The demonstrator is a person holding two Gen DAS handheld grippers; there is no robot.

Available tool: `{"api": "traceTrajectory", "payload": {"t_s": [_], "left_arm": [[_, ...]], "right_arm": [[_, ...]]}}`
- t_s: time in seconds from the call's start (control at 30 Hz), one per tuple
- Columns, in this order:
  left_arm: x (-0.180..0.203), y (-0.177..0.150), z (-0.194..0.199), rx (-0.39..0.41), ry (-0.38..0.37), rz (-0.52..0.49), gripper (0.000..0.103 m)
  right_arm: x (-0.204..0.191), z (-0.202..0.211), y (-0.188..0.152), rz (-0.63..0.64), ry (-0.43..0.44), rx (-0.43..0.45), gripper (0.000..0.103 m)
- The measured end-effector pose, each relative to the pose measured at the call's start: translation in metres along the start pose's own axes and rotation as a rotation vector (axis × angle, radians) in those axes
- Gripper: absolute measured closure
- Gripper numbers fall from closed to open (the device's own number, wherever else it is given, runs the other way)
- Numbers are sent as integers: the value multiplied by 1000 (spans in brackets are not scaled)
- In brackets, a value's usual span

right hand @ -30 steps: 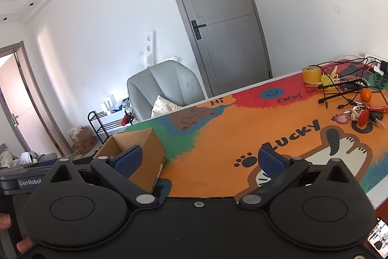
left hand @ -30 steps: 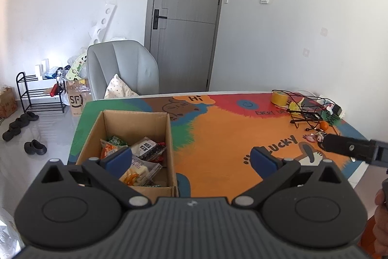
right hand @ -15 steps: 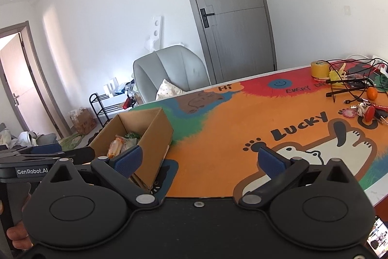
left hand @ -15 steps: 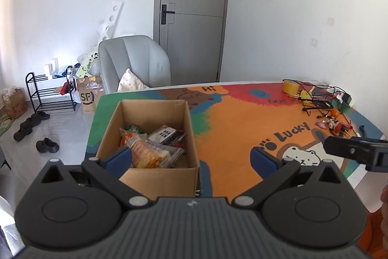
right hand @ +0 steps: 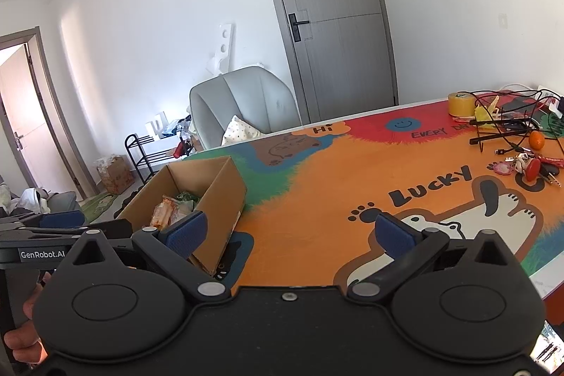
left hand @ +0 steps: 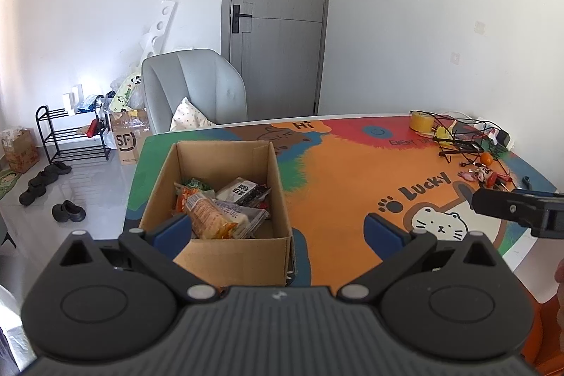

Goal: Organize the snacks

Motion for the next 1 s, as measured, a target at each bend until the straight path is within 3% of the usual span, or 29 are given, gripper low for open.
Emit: {"api": "traceTrajectory", "payload": {"t_s": [1.0], "left_arm": [[-6, -3, -5, -20, -4, 22, 0]], "right_arm": [[-1, -6, -5, -2, -14, -18, 0]]}}
Point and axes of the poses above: each gripper's, at about its wrist camera, not at the fingertips, and z roughly against the way its jaws point, x to its right, y to its top, the point moved 5 cm from there along -z, roughly the way its jaws point, and after that the axes turned 8 degrees about -y, right-handed, at the moved point
